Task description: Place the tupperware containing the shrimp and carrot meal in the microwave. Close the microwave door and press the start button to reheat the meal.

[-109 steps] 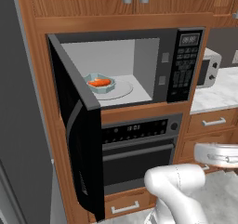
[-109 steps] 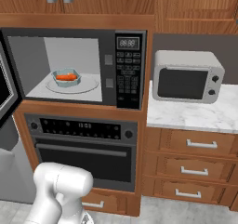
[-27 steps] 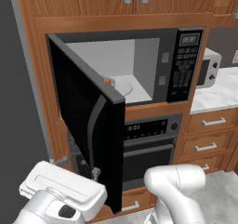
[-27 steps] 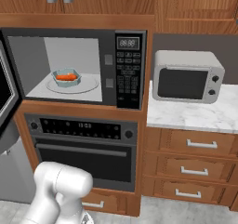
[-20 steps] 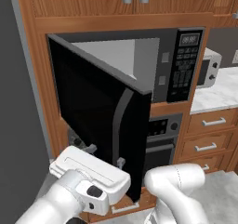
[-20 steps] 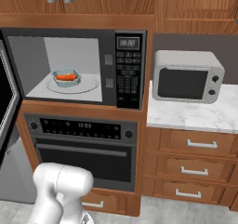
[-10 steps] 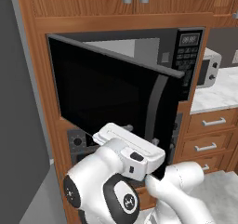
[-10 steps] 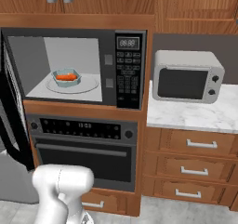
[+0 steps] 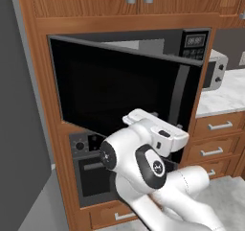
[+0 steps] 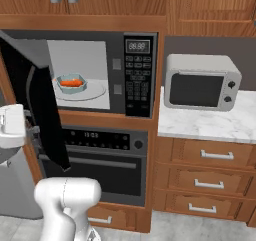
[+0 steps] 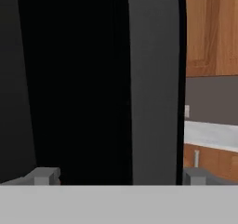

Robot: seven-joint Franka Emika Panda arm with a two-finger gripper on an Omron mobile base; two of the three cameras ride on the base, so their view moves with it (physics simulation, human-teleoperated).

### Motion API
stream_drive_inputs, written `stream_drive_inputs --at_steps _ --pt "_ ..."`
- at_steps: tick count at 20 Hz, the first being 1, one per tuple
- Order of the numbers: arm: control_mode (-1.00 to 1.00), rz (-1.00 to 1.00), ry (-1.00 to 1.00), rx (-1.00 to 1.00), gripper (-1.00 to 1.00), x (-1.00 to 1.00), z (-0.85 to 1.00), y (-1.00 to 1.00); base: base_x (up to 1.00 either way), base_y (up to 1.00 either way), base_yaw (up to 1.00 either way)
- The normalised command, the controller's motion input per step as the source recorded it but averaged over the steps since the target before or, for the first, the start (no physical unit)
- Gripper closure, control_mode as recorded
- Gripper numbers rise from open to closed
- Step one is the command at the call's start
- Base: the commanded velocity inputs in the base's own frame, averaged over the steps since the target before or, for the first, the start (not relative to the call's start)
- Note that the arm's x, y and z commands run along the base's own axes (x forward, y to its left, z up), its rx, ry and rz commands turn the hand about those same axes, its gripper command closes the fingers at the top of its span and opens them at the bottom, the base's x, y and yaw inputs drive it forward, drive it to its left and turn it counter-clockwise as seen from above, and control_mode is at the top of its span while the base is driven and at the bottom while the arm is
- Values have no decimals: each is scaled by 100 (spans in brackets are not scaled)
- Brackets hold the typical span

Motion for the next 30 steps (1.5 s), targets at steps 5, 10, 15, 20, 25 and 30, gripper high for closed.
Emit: stream_drive_inputs --at_steps 5,10,15,20,25,30 --pt "-100 -4 1 0 -100 87 0 -20 0 0 0" --pt "-100 -3 1 0 -100 93 0 -17 0 0 0" --pt "-100 -1 4 0 -100 80 0 -11 0 0 0" --pt "-100 -4 7 0 -100 80 0 -1 0 0 0" --pt "-100 -5 10 0 -100 71 0 0 0 0 0" --pt "-100 -6 10 0 -100 75 0 0 0 0 0"
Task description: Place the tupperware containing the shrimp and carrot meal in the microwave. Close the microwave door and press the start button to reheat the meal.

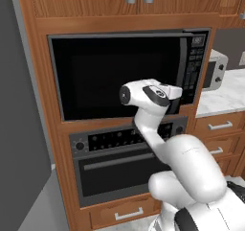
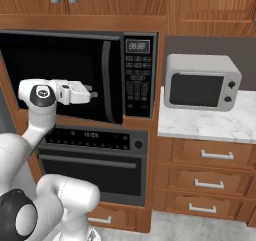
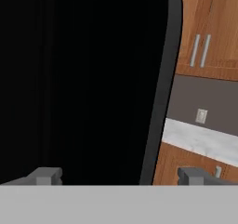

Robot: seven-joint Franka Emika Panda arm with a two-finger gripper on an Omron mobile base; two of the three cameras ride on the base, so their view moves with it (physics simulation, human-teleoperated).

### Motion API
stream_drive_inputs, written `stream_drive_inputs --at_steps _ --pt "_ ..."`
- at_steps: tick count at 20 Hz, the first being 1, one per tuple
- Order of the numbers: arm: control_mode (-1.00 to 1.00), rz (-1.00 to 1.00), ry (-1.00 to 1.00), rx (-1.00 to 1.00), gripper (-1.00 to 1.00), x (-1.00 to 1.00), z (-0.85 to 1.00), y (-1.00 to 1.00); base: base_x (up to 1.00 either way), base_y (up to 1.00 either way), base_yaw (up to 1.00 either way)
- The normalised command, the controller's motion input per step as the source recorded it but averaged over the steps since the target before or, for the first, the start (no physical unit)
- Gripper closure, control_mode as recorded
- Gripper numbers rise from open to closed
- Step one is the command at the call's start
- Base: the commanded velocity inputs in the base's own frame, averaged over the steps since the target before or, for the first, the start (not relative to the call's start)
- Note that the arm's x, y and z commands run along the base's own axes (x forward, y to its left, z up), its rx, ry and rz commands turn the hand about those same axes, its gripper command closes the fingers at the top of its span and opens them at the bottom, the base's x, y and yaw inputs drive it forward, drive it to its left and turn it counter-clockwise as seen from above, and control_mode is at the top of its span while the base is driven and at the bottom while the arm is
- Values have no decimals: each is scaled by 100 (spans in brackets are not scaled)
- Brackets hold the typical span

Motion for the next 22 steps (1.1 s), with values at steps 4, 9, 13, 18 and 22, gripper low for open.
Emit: stream_drive_inputs --at_steps 4,9,13,18,22 --pt "-100 -2 7 0 -100 64 0 0 0 0 0" --pt "-100 0 5 0 -100 46 0 0 0 0 0" --pt "-100 0 2 0 -100 47 0 0 0 0 0" --pt "-100 0 0 0 -100 20 0 0 0 0 0" --pt "-100 0 0 0 -100 -6 0 0 0 0 0"
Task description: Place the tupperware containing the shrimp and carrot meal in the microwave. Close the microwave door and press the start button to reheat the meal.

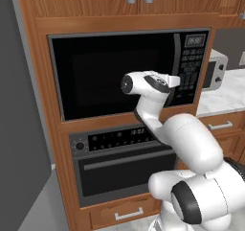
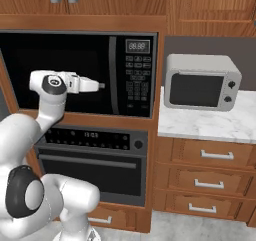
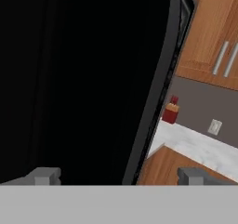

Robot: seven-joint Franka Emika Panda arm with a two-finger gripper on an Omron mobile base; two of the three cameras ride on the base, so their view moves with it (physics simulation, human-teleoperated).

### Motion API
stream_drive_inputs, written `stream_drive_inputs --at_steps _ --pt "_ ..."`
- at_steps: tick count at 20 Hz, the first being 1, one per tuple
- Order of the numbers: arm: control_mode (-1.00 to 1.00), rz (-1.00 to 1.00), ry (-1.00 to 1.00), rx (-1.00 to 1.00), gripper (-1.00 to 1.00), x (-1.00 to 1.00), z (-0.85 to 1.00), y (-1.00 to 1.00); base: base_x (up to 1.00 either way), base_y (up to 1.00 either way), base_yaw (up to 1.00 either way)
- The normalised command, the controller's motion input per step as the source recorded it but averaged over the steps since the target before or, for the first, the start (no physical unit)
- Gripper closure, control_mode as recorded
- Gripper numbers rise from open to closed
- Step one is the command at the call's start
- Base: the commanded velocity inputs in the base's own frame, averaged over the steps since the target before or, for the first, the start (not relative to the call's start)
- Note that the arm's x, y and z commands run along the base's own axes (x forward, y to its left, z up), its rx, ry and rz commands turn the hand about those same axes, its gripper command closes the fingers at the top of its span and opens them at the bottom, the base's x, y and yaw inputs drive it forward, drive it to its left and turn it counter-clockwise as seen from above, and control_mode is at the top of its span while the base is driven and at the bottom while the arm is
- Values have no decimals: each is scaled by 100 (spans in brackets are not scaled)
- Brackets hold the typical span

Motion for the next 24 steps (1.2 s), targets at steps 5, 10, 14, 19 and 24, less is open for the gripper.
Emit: stream_drive_inputs --at_steps 5,10,14,19,24 --pt "-100 3 -1 0 -100 -53 0 0 0 0 0" --pt "-100 7 -5 0 -100 -84 0 0 0 0 0" --pt "-100 20 -1 0 -100 -93 0 -8 0 0 0" --pt "-100 24 0 0 -100 -90 0 -25 0 0 0" --pt "-100 22 0 1 -100 -56 0 -29 0 0 0"
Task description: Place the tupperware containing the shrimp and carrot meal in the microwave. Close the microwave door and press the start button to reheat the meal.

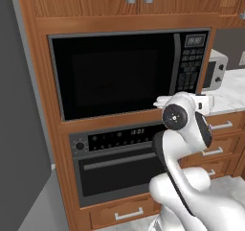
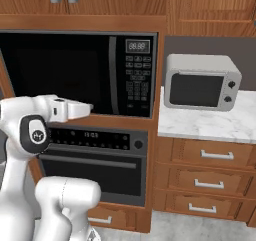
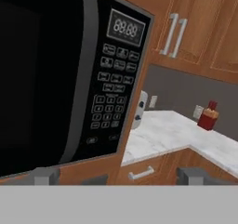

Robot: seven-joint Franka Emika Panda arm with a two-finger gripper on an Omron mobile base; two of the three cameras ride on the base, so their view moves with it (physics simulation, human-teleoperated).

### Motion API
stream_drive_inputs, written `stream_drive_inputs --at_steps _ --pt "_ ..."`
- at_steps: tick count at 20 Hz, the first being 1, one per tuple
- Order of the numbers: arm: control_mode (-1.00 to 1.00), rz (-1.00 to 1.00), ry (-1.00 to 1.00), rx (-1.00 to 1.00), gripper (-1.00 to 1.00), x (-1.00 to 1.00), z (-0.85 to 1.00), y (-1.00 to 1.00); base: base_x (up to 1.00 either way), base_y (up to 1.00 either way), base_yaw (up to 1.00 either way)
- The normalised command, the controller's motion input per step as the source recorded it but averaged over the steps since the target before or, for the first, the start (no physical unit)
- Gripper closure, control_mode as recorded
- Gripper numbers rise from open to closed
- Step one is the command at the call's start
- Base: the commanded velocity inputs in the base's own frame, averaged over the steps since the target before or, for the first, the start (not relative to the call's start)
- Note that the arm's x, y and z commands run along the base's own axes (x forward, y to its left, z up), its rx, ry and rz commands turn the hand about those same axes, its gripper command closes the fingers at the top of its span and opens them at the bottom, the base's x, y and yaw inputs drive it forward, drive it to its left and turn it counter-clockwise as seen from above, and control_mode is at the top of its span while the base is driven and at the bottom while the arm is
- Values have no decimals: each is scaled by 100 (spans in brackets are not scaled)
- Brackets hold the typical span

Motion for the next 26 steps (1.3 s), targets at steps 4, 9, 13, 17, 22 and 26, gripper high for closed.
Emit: stream_drive_inputs --at_steps 4,9,13,17,22,26 --pt "-100 18 0 1 100 -36 0 -30 0 0 0" --pt "-100 17 1 2 100 -36 -1 -52 0 0 0" --pt "-100 17 0 6 100 -38 -19 -74 0 0 0" --pt "-100 3 -3 0 100 -1 -26 -46 0 0 0" --pt "-100 0 -3 1 100 0 -8 -29 0 0 0" --pt "-100 0 0 0 100 0 0 -11 0 0 0"
